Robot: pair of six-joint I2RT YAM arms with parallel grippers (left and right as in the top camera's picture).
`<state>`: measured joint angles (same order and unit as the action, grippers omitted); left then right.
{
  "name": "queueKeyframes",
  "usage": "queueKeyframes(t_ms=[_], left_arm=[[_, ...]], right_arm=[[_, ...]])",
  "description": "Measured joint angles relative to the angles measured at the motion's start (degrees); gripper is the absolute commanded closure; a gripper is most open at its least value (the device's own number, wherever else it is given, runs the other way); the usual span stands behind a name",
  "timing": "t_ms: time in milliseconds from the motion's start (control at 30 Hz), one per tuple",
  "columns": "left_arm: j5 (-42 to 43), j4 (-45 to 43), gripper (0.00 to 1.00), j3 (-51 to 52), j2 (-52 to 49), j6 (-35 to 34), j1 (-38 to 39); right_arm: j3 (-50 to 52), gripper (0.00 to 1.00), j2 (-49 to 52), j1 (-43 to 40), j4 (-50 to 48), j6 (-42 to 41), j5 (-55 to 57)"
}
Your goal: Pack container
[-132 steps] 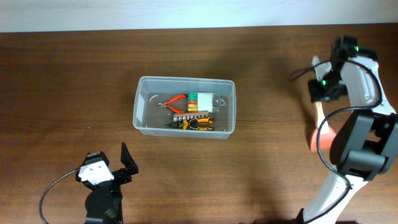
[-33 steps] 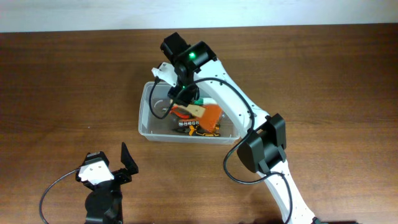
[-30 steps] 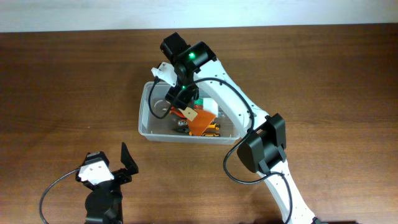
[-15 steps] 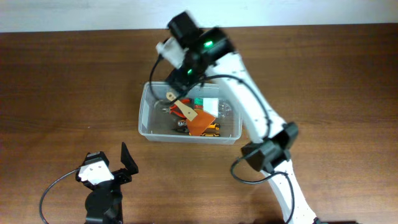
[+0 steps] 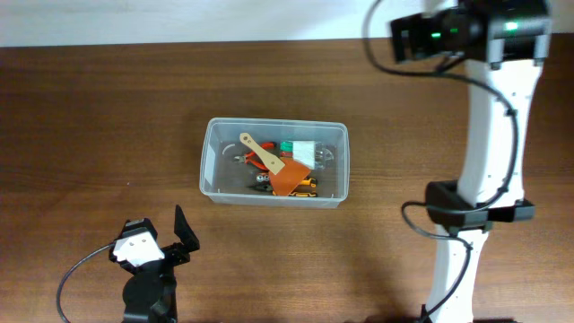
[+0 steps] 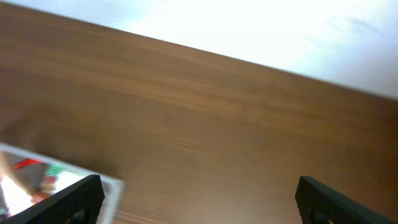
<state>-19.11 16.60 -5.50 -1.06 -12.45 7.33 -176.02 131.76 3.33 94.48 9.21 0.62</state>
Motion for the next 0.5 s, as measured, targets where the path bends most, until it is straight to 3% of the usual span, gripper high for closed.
queueKeyframes(t_ms=[233, 500], left_arm=[[0.0, 0.0, 0.01, 0.0, 0.0, 0.0, 0.0], [0.0, 0.0, 0.01, 0.0, 0.0, 0.0, 0.0]], right_arm=[[0.0, 0.01, 0.02, -7.67, 1.6, -0.24, 0.02], [-0.02, 0.01, 0.02, -9.2, 2.08, -0.24, 0.0]])
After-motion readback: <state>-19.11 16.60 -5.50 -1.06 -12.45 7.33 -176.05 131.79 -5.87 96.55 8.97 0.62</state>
